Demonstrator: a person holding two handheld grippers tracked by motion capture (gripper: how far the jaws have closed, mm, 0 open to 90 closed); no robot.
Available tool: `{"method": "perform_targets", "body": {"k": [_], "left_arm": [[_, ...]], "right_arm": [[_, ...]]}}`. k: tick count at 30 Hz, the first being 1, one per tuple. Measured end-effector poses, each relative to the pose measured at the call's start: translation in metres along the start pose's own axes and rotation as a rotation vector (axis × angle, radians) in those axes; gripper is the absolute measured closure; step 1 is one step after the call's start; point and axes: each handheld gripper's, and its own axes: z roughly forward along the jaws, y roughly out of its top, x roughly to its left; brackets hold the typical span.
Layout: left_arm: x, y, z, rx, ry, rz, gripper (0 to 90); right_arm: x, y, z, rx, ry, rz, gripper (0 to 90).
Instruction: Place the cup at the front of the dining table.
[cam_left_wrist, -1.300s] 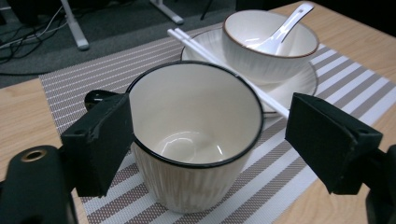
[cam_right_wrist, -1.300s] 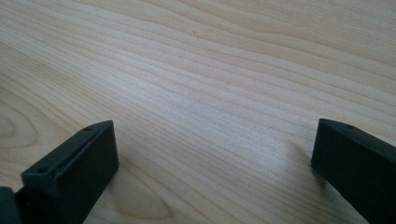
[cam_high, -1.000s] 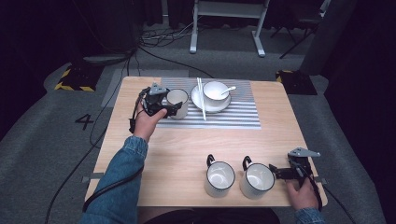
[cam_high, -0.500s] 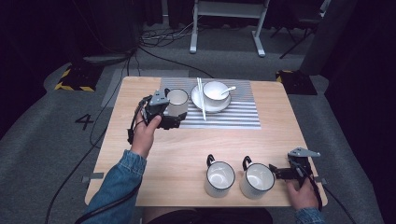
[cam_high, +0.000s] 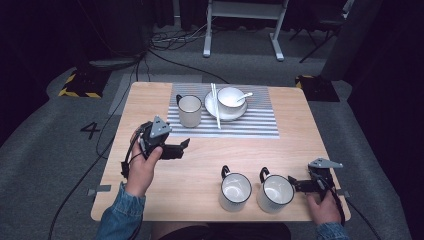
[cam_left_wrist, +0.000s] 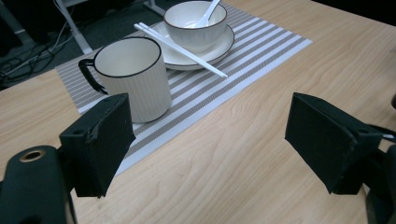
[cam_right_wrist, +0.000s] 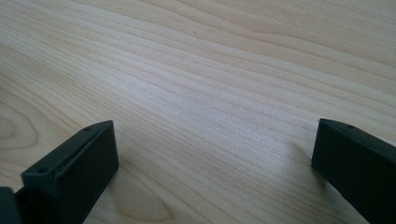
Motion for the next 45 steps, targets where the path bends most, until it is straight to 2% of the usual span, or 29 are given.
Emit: {"method": "perform_targets", "body": {"k": [3,5,8,9,10,11,16,21,28,30,32,34,38,41,42,45], "left_arm": [[-0.006,-0.012,-0.013,-0.020,-0.027,-0.012,15.4],[-0.008,-0.015,-0.017,0.008,-0.031,-0.008,15.6],[-0.010,-0.020,-0.020,0.001,-0.038,-0.011,15.5],[-0.011,-0.026,-0.021,0.013,-0.039,-0.017,15.5],[-0.010,-0.029,-0.022,0.027,-0.032,-0.007,15.6],[-0.010,-0.032,-0.023,0.034,-0.048,-0.022,15.6],[-0.012,-0.043,-0.031,0.040,-0.027,-0.048,15.6],[-0.013,-0.052,-0.039,0.035,-0.020,-0.049,15.5],[-0.006,-0.079,-0.033,0.099,0.013,-0.091,15.7],[-0.004,-0.085,-0.033,0.086,0.009,-0.050,15.6],[-0.001,-0.092,-0.033,0.070,-0.016,0.002,15.6],[0.001,-0.098,-0.031,0.070,-0.017,0.016,15.6],[0.005,-0.110,-0.028,0.076,-0.039,0.018,15.6],[0.006,-0.114,-0.026,0.091,-0.052,-0.004,15.6],[0.008,-0.118,-0.025,0.120,-0.057,-0.053,15.6],[0.011,-0.126,-0.022,0.146,-0.053,-0.101,15.6]], "right_arm": [[0.000,0.000,0.000,0.000,0.000,0.001,0.6],[0.000,0.000,0.000,-0.001,0.000,0.002,0.6],[0.000,0.000,0.000,0.000,0.000,0.001,0.6],[0.000,0.000,0.000,0.000,0.000,0.002,0.6],[0.000,0.000,0.000,0.001,0.000,0.000,0.6],[0.000,0.000,0.000,0.000,0.000,0.002,0.7],[0.000,0.000,0.000,0.000,0.001,0.001,0.7],[0.000,0.000,0.000,-0.001,0.001,0.002,0.6],[0.000,0.000,0.000,0.000,0.001,0.002,0.6],[0.000,0.000,0.000,-0.001,0.001,0.002,0.6],[0.000,0.000,0.000,0.000,0.001,0.003,0.6],[0.000,0.000,0.000,0.000,0.001,0.003,0.6],[0.000,0.000,0.000,0.000,0.001,0.001,0.6],[0.000,0.000,0.000,0.000,0.001,0.003,0.6],[-0.001,0.000,0.000,-0.001,0.004,-0.005,0.6],[-0.001,0.000,0.000,0.000,0.009,-0.007,0.7]]}}
